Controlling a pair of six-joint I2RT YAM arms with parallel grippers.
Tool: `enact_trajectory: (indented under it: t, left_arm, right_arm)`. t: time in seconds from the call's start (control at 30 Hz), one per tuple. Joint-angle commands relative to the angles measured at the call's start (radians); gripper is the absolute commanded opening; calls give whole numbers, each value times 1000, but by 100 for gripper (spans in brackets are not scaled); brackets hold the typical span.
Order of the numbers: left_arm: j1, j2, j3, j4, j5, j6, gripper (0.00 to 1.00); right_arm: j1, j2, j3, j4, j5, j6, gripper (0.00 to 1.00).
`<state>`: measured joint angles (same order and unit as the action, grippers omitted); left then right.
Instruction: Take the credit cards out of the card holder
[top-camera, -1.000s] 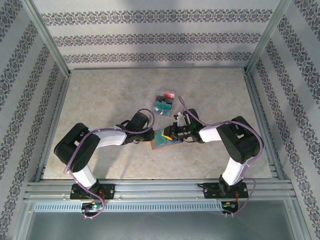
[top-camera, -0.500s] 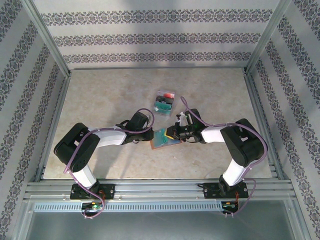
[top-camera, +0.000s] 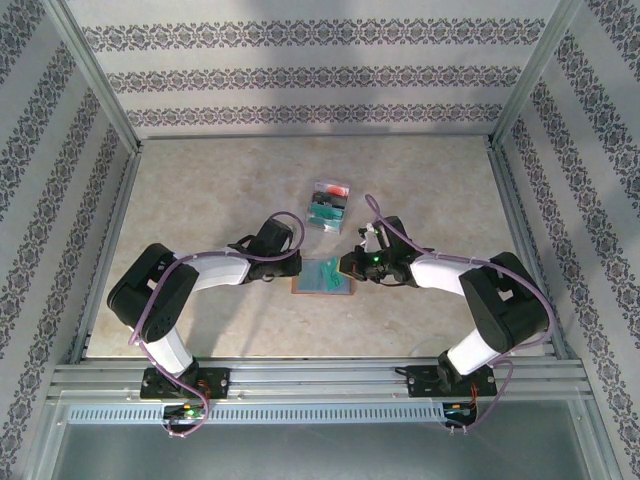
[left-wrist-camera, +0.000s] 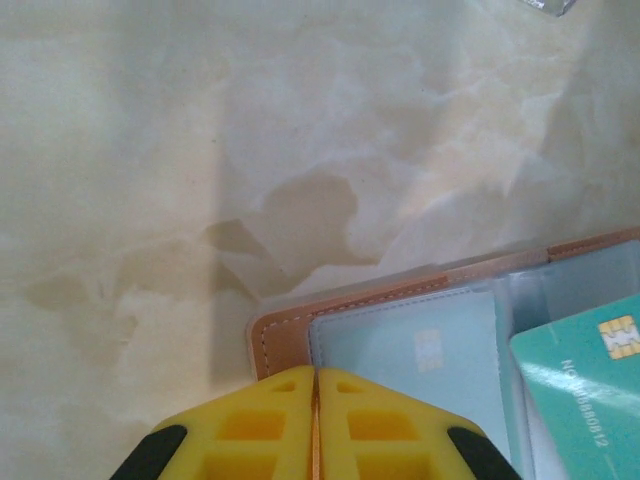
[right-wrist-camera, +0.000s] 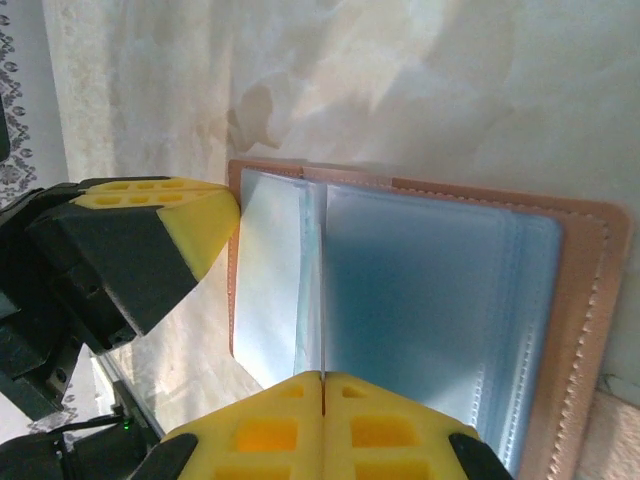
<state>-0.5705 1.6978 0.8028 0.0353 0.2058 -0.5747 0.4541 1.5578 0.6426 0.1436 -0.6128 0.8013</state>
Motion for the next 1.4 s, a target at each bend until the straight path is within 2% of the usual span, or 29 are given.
enact_trajectory:
  t: [0.0, 0.3, 0.53, 0.63, 0.7, 0.8, 1.0, 1.37]
  left_arm:
    - [14, 0, 26, -53, -25, 37, 10]
    - [15, -94, 26, -81, -36, 50, 28]
    - [18, -196, 2, -104, -82, 52, 42]
    - [24, -243, -18, -108, -106, 47, 55]
    - [29, -274, -34, -108, -124, 44, 70]
    - [34, -320, -57, -114, -162, 41, 99]
    - [42, -391, -86, -150, -201, 57, 99]
    - [54, -452, -123, -158, -242, 60, 99]
  right_arm:
    - [8, -44, 36, -62, 53, -56, 7]
    - [29, -89, 186, -281, 160, -247, 10]
    - [32, -66, 354, -426, 211, -476, 5]
    - [27, -32, 441, -487, 236, -600, 2]
    - [23, -2, 504, -522, 247, -683, 1]
    - [18, 56, 593, -564, 281, -803, 0]
    - [2, 182, 738, -591, 326, -973, 0]
    - [-11, 339, 897, -620, 318, -1180, 0]
